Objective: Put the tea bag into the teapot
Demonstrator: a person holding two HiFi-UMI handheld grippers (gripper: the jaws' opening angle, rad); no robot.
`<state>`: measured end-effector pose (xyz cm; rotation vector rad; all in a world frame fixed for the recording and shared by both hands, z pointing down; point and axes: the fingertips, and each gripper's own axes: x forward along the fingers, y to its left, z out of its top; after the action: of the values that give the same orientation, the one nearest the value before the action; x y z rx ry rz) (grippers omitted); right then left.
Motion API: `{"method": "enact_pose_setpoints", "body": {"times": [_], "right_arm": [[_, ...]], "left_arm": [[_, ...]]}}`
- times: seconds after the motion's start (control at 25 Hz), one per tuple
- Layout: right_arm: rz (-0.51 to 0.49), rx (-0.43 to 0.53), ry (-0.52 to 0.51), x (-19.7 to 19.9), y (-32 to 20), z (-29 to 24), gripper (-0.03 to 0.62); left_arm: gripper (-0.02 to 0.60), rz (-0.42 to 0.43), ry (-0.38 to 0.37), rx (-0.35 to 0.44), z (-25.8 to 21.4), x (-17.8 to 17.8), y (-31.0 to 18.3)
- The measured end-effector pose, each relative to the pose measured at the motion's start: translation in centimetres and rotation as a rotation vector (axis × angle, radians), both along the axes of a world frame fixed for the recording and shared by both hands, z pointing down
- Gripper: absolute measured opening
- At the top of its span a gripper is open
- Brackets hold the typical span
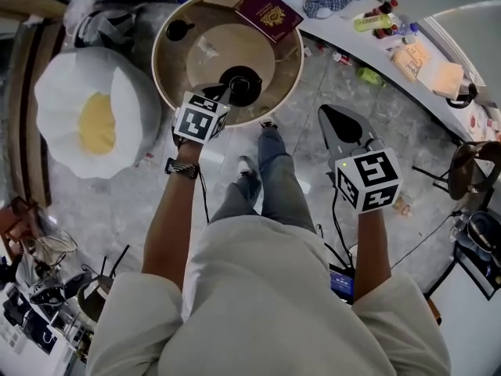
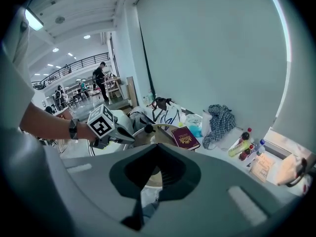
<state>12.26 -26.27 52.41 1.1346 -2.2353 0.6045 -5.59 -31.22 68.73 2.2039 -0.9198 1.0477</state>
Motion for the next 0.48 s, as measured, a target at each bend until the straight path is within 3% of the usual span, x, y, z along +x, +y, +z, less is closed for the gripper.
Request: {"method": "enact_pose_setpoints", "body": {"times": [0.32, 0.48], "right_arm": [[0.003, 0.022, -0.008, -1.4, 3.0, -1.5, 0.005], [-0.002, 0.048, 0.004, -2.2, 4.2, -2.6, 0.005]], "left_arm": [[0.006, -0.020, 0.089, 0.141, -6.4, -1.9, 1.9], [0.006, -0.016, 0.099, 0.206, -8.9, -3.0, 3.2]]}}
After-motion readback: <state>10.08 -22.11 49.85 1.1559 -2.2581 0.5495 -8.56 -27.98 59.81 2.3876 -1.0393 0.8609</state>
